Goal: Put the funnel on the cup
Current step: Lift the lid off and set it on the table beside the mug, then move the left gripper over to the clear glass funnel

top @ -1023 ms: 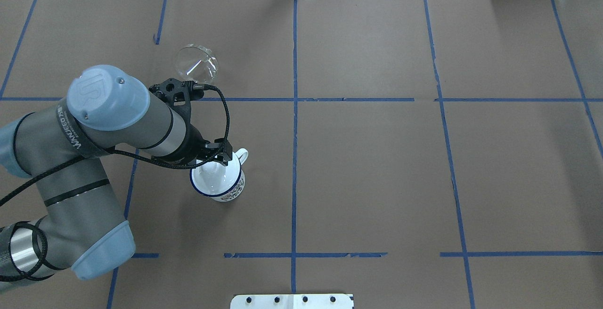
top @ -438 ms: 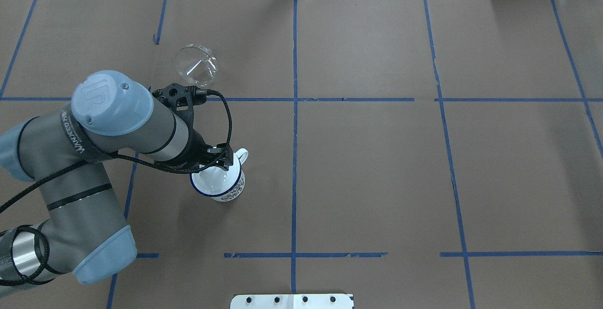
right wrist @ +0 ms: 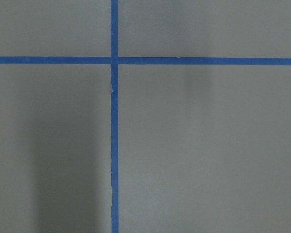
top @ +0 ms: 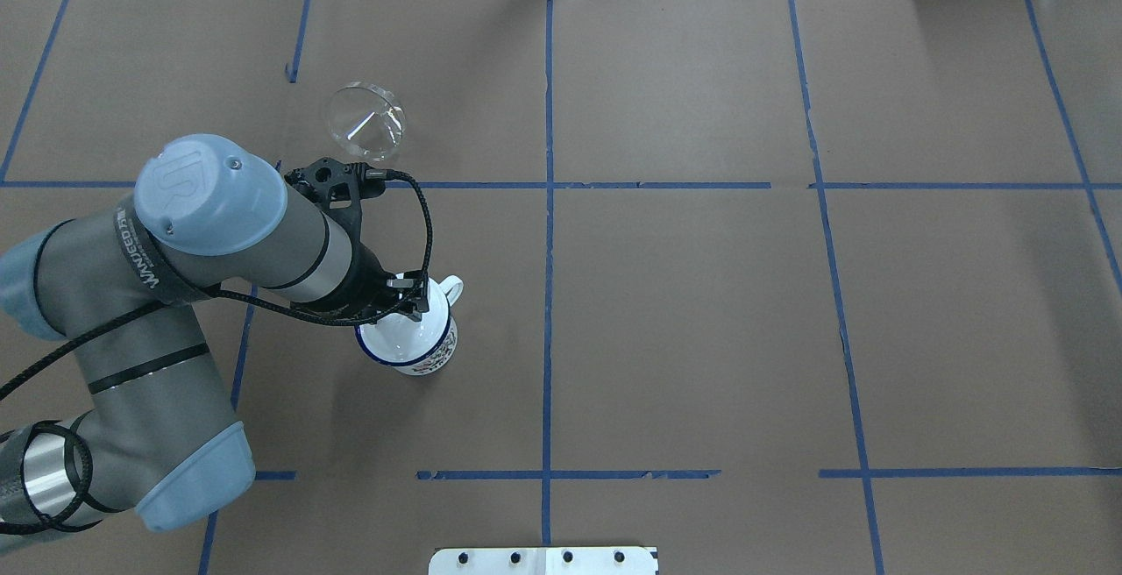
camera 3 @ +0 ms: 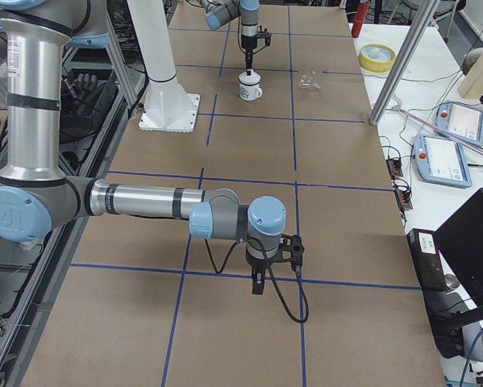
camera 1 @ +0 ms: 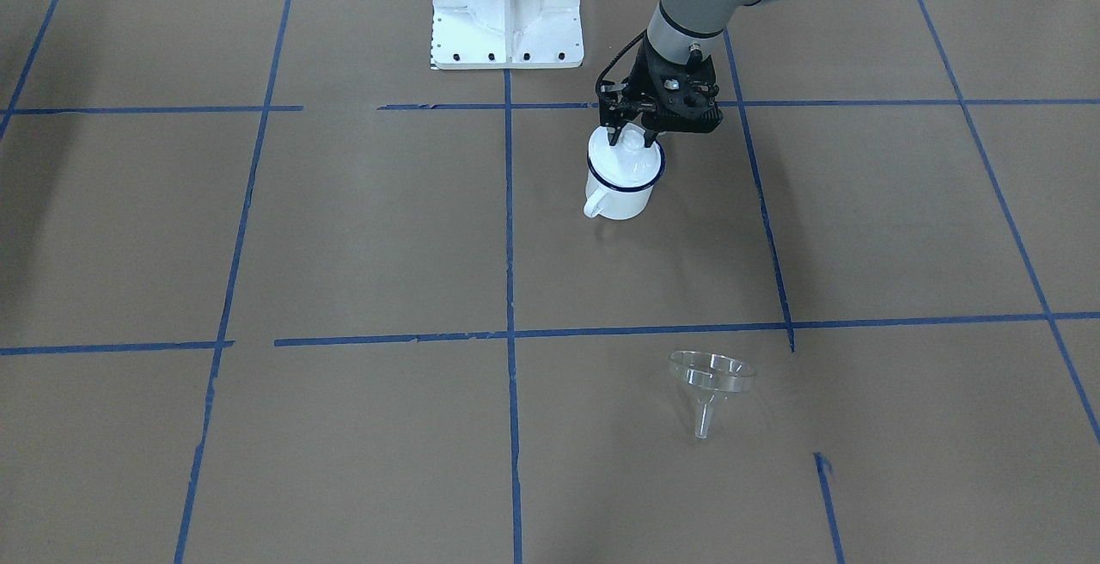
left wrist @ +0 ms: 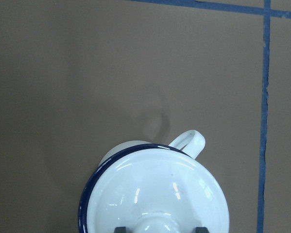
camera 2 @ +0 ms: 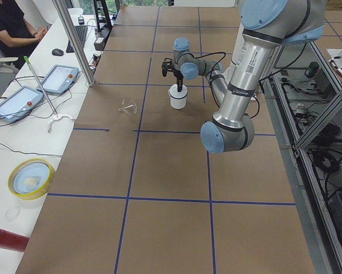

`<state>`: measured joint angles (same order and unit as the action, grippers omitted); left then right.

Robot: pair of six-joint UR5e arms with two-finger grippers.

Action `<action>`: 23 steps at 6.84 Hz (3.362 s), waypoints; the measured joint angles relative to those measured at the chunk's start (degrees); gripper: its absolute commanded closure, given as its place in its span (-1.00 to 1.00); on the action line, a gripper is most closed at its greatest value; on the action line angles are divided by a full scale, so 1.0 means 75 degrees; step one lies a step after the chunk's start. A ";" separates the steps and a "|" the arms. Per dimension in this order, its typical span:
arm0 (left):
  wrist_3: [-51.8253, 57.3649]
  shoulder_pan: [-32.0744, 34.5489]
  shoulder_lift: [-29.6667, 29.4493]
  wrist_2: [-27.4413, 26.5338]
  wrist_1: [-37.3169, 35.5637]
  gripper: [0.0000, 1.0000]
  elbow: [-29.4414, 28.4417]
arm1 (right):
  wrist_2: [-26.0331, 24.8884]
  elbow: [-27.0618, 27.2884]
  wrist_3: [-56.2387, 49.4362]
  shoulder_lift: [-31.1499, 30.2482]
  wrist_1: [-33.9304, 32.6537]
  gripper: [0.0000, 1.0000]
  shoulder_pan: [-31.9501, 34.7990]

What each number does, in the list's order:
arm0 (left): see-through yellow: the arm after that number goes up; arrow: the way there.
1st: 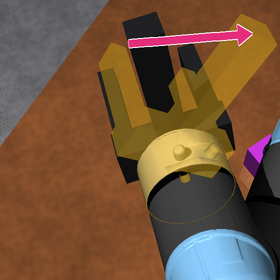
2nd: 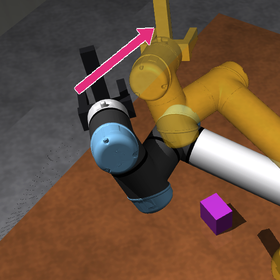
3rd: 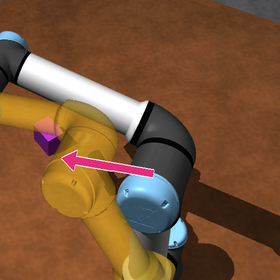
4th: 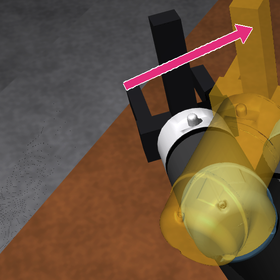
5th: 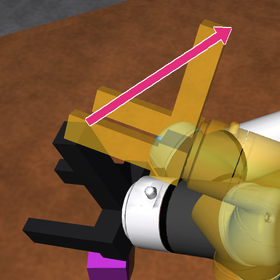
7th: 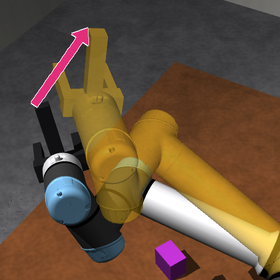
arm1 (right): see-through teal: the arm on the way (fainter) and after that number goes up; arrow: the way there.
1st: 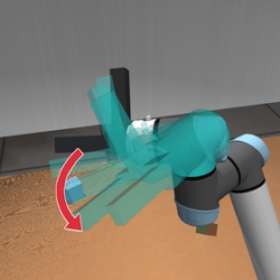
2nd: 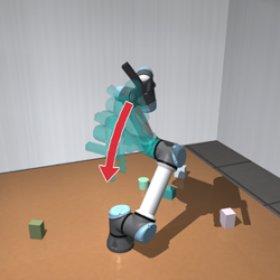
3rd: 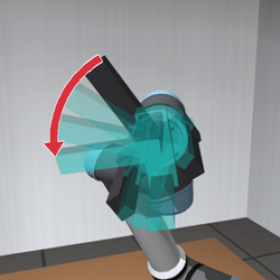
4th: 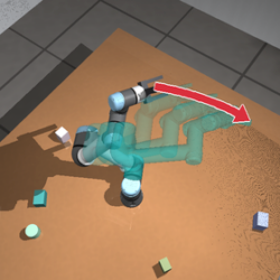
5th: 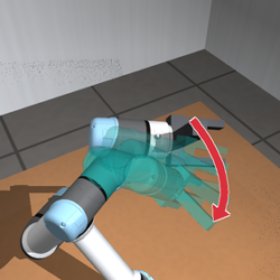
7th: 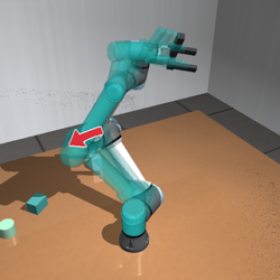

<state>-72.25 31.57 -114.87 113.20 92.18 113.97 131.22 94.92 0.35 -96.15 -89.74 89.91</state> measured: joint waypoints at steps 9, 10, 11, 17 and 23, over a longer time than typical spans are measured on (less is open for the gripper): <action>0.0743 0.0694 0.0725 -0.0327 -0.1073 1.00 0.1121 | 0.0000 -0.0006 0.0000 0.0000 0.0000 -1.00 0.0000; 0.1004 0.0697 0.1063 -0.0621 -0.0616 1.00 0.0877 | 0.0000 -0.0008 0.0000 0.0000 0.0000 -1.00 0.0000; 0.1200 0.0700 0.1420 -0.0761 0.0053 1.00 0.0570 | 0.0000 -0.0005 0.0000 0.0000 0.0000 -1.00 0.0000; 0.1716 0.0697 0.1757 -0.0846 0.1963 -1.00 -0.1065 | 0.0000 -0.0003 0.0000 0.0000 0.0000 -1.00 0.0000; -0.0271 0.2123 0.0522 -0.0769 0.1847 -1.00 -0.1455 | 0.0000 -0.0002 0.0000 0.0000 0.0000 -1.00 0.0000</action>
<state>-74.28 47.49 -110.95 107.43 106.03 103.06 131.22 94.91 0.35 -96.15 -89.74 89.91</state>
